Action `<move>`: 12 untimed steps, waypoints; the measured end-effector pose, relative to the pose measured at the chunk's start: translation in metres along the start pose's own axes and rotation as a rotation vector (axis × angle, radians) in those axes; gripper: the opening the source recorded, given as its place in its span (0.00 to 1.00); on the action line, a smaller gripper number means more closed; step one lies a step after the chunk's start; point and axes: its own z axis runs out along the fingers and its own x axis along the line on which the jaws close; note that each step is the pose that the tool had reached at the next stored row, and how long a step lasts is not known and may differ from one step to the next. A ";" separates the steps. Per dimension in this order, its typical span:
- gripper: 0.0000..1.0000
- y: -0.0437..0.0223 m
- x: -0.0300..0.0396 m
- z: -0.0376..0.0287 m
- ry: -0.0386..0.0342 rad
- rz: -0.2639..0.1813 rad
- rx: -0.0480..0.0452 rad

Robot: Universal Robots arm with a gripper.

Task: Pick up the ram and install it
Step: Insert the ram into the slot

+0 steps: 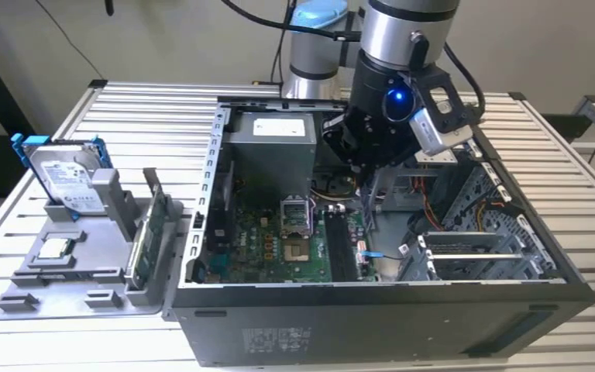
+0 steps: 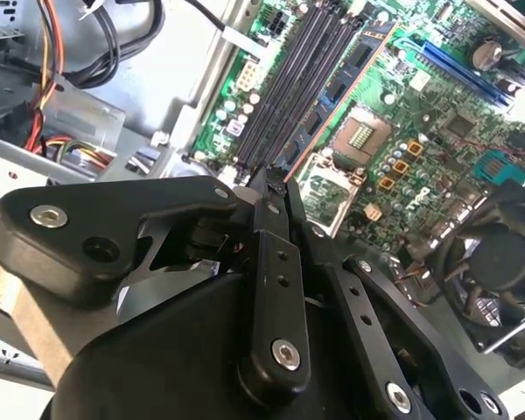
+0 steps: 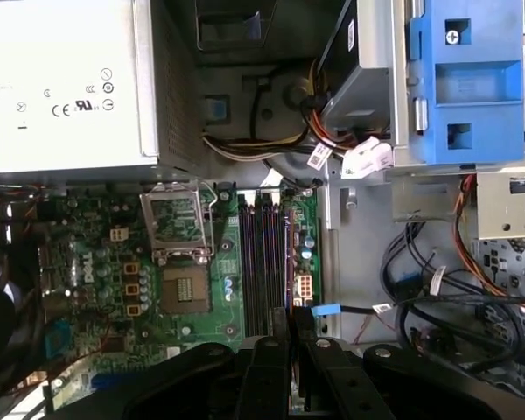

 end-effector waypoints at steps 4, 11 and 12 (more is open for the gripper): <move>0.14 0.0002 0.0000 0.0032 0.0000 0.000 0.0002; 0.14 0.0002 -0.0001 0.0039 -0.0002 0.000 0.0004; 0.14 0.0003 -0.0002 0.0040 -0.0002 0.000 0.0004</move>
